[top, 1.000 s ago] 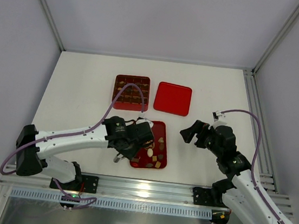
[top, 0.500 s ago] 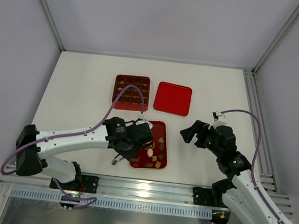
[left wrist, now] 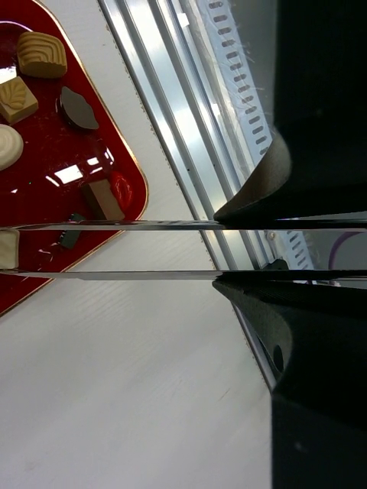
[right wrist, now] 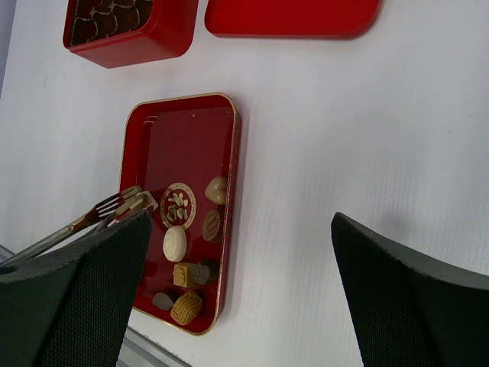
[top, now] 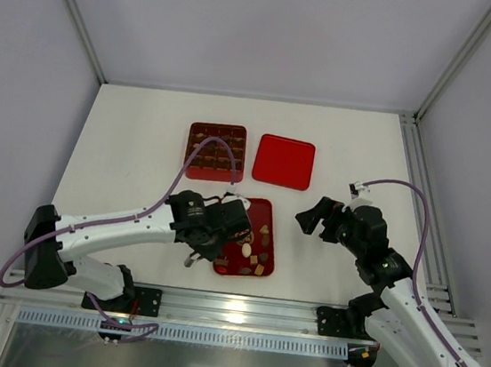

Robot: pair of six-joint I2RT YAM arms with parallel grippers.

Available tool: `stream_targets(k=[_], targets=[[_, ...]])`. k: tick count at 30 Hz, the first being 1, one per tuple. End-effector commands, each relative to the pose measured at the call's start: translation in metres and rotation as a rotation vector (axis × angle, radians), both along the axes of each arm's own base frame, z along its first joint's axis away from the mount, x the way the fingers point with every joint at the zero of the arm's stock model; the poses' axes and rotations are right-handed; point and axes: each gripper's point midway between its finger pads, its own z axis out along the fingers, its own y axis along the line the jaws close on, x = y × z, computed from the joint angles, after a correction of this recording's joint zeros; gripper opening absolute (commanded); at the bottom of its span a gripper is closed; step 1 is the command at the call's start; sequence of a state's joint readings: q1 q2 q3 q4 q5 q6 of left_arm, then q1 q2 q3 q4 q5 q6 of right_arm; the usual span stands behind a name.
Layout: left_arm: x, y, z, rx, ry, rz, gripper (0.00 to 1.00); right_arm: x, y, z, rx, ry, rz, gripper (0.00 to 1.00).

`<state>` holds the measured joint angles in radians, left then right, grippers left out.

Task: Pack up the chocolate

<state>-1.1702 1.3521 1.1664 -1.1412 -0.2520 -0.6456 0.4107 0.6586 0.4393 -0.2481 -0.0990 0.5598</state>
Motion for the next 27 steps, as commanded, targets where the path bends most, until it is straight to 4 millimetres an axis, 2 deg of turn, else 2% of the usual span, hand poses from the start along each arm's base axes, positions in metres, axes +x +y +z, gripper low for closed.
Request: stream_targets(k=[1,17,23,27], targets=[[0.01,-0.003,0.025,-0.06,-0.064,0.01,0.3,0.003,0.001,0.007,0.018,-0.029,-0.008,1.0],[0.022,-0.002,0.044,-0.101,-0.124,0.053,0.29,0.003,0.001,0.007,0.018,-0.027,-0.009,1.0],[0.042,-0.001,0.057,-0.137,-0.17,0.1,0.29,0.003,0.001,0.008,0.017,-0.031,-0.007,1.0],[0.066,0.002,0.071,-0.157,-0.215,0.148,0.3,0.003,0.001,0.009,0.013,-0.032,-0.006,1.0]])
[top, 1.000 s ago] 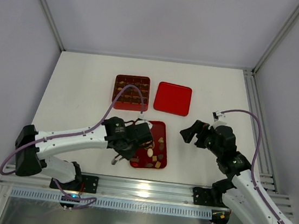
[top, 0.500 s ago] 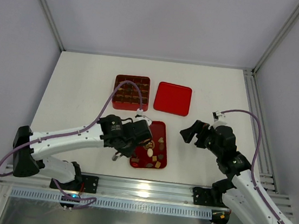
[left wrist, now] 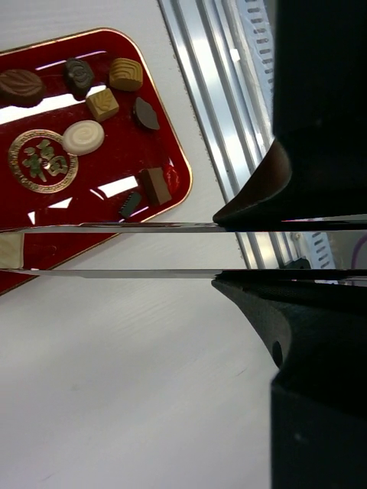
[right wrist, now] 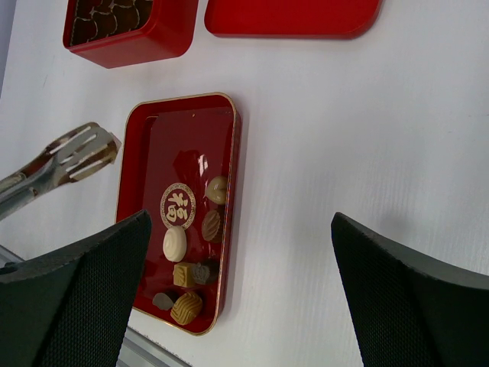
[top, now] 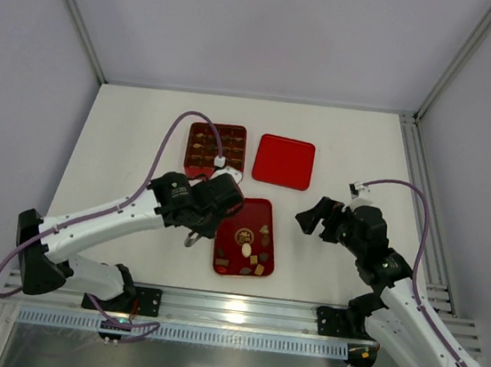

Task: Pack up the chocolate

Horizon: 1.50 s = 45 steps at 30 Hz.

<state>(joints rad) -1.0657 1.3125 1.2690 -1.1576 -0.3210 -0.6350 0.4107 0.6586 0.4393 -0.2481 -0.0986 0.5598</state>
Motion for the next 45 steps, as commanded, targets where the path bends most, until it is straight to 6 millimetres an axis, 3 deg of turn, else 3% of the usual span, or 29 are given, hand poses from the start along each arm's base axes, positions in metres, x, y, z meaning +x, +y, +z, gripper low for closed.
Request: stream_targets(k=[1,7,13,14,15,18,20,21,32,40,45], targets=[[0.031,-0.005,0.035,-0.085,-0.113,0.04,0.3,0.004,0.001,0.01,0.013,-0.035,-0.004,1.0],[0.082,0.006,0.056,-0.122,-0.19,0.148,0.3,0.005,0.0,0.011,0.005,-0.035,-0.006,1.0],[0.136,0.005,0.073,-0.144,-0.249,0.192,0.3,0.007,0.003,0.012,0.003,-0.033,0.003,1.0],[0.147,0.007,0.066,-0.12,-0.238,0.208,0.3,0.007,0.003,0.011,0.002,-0.03,0.003,1.0],[0.156,0.004,0.073,-0.131,-0.255,0.212,0.3,0.007,0.003,0.012,0.004,-0.031,0.006,1.0],[0.183,0.004,0.069,-0.114,-0.259,0.232,0.3,0.007,0.003,0.011,0.002,-0.03,0.006,1.0],[0.194,0.005,0.066,-0.103,-0.253,0.235,0.29,0.007,0.003,0.012,0.001,-0.031,0.007,1.0],[0.202,0.006,0.057,-0.087,-0.237,0.244,0.29,0.007,0.004,0.012,0.002,-0.03,0.008,1.0],[0.236,0.0,0.036,-0.084,-0.203,0.235,0.29,0.005,0.003,0.006,-0.001,-0.019,0.011,1.0],[0.241,0.0,0.014,-0.069,-0.164,0.241,0.29,0.004,0.003,0.003,-0.004,-0.015,0.011,1.0],[0.241,0.002,0.011,-0.065,-0.158,0.247,0.3,0.004,0.003,0.002,-0.005,-0.013,0.011,1.0]])
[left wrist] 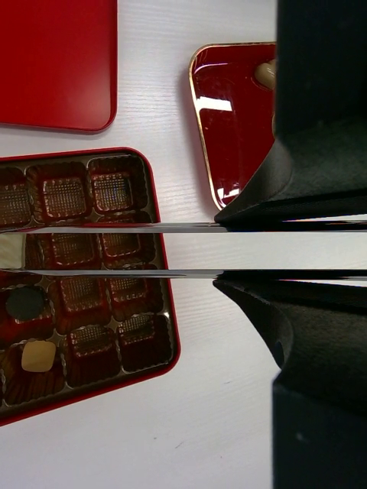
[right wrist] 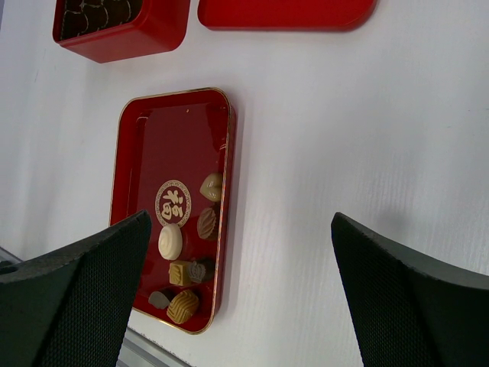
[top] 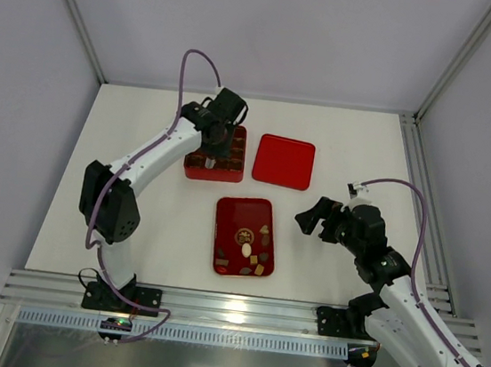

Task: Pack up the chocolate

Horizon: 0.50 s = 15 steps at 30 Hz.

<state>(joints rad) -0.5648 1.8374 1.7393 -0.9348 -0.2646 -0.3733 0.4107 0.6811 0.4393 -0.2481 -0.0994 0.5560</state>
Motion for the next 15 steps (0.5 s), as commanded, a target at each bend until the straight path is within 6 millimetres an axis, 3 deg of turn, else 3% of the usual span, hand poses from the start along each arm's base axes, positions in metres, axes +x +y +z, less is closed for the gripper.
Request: stream_targets(k=[1,15], targets=[[0.0124,-0.0036,0.0126,-0.03,-0.057,-0.004,0.29,0.0037,0.0027,0.0072,0.007,-0.032,0.009,1.0],[0.0117,0.003,0.0029,-0.018,-0.032,0.014,0.33,0.0026,0.0026,0.0064,0.009,-0.031,0.01,1.0]])
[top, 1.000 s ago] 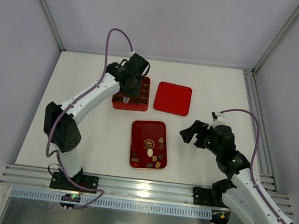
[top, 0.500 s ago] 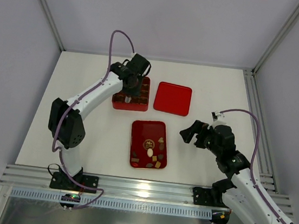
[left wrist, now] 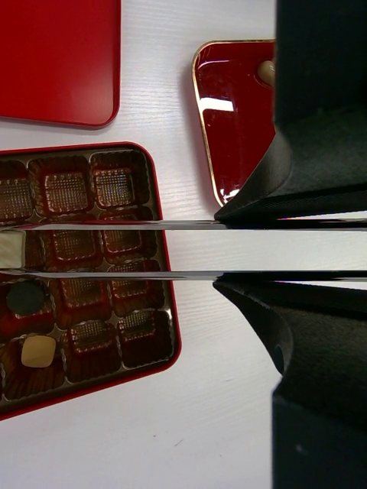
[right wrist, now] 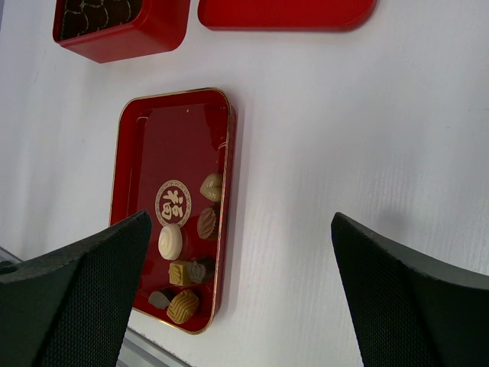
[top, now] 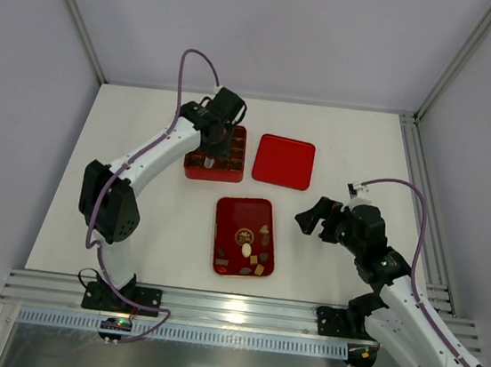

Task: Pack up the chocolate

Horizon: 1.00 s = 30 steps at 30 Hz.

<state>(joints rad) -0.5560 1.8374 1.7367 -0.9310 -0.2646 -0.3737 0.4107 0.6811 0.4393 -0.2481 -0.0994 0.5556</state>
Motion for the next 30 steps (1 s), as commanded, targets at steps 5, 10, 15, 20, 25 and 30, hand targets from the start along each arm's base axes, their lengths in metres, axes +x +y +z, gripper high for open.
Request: stream_targets(k=[5,10,15,20,25,30], targets=[[0.009,0.0,-0.001,-0.016,-0.024,0.004,0.36,0.002,0.002,0.006,0.008,-0.031,0.008,1.0],[0.008,0.0,-0.002,-0.019,-0.019,-0.001,0.37,0.003,0.002,0.007,0.008,-0.031,0.008,1.0],[0.009,0.0,0.001,-0.022,-0.024,-0.004,0.39,0.003,0.002,0.009,0.01,-0.034,0.008,1.0],[0.01,0.0,0.025,-0.064,-0.081,0.001,0.39,0.004,0.003,0.012,0.008,-0.04,0.01,1.0],[0.025,0.057,0.076,-0.168,-0.236,0.191,0.4,0.002,0.005,0.016,0.011,-0.047,0.027,1.0],[0.041,0.13,0.068,-0.193,-0.265,0.417,0.4,0.0,0.007,0.017,0.01,-0.043,0.049,1.0]])
